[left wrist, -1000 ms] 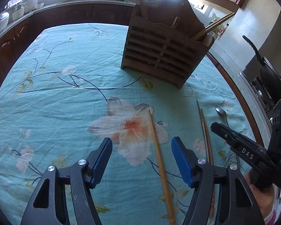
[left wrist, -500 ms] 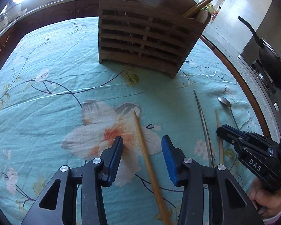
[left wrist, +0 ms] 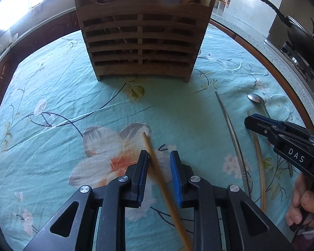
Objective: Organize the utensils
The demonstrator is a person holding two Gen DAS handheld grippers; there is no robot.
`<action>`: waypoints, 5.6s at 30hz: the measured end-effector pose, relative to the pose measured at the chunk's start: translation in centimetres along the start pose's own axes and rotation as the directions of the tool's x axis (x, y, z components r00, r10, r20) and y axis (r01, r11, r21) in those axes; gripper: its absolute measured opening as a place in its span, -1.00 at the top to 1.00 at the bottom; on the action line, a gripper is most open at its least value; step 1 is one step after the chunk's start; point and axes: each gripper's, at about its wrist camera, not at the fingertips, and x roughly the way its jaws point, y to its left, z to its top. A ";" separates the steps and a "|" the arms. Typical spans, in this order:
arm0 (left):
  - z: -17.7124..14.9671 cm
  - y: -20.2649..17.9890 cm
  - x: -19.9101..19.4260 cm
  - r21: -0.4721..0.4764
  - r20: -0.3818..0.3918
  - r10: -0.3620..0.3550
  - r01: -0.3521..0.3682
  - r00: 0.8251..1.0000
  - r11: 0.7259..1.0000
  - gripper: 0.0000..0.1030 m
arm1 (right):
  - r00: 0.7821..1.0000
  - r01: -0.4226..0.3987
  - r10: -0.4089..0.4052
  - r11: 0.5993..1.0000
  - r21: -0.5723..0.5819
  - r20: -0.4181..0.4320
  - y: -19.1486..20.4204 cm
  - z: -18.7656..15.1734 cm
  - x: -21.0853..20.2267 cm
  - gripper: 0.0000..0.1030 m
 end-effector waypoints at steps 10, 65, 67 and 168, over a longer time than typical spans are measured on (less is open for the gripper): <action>-0.3 0.0 -0.7 -0.020 0.038 -0.043 0.043 0.998 0.999 0.94 | 0.999 -0.051 0.050 0.998 0.041 0.018 -0.3 0.0 -0.9 0.90; -2.6 10.2 -23.0 -0.157 0.573 -0.103 0.232 0.813 0.960 0.94 | 0.865 -0.150 0.177 0.984 -0.095 0.470 5.2 6.8 -19.5 0.91; -2.0 10.3 -23.0 -0.152 0.586 -0.097 0.226 0.805 0.962 0.94 | 0.859 -0.150 0.181 0.983 -0.102 0.479 5.5 7.3 -19.6 0.91; -4.3 11.5 -12.3 -0.424 0.499 0.157 0.083 0.852 0.902 -0.69 | 0.881 -0.242 0.205 0.970 0.034 0.426 3.5 2.6 -10.7 -0.63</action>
